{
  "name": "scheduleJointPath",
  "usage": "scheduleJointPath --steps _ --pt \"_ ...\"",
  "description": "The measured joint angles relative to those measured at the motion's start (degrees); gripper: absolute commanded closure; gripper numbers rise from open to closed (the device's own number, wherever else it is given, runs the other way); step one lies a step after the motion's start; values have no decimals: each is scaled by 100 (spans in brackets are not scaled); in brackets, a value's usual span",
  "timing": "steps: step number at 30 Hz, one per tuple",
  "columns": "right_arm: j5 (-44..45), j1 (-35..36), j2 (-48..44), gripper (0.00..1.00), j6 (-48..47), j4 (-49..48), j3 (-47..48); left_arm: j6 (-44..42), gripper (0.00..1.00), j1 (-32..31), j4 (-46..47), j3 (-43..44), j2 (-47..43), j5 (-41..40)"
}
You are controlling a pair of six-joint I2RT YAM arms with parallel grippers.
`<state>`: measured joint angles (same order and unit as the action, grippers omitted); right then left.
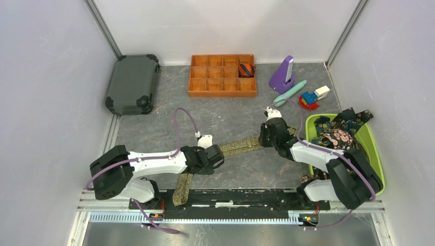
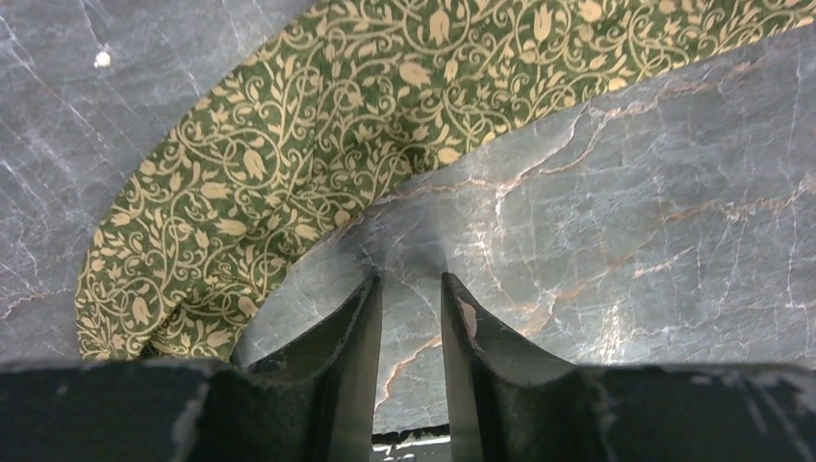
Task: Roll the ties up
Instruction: Flatten out the tie at the center of the board.
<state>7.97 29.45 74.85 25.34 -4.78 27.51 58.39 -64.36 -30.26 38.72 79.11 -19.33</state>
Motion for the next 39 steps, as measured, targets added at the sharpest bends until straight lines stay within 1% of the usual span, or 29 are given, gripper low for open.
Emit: scheduleJointPath --steps 3,6,16,24,30,34,36,37,39 --pt "9 -81 275 74 33 -190 -33 7 64 13 -4 94 140 -155" --pt "9 -238 293 75 55 -442 -138 4 64 109 4 162 238 -256" --pt "28 -748 632 77 76 -1137 -175 -208 64 848 2 264 389 -463" --pt "142 -1165 918 78 17 -1309 4 -763 64 1718 7 415 551 -496" --pt "197 -1314 933 79 -13 -1333 9 -883 64 2288 -7 413 531 -452" --pt "197 -1322 933 79 -26 -1331 9 -879 64 2522 -85 284 350 -472" --pt "190 -1322 914 78 -44 -1314 11 -876 64 2562 -269 114 90 -490" --pt "177 -1325 894 76 -61 -1287 11 -874 62 2566 -398 15 -94 -501" --pt "140 -1322 798 72 -101 -1137 11 -868 54 2570 -682 -140 -575 -516"
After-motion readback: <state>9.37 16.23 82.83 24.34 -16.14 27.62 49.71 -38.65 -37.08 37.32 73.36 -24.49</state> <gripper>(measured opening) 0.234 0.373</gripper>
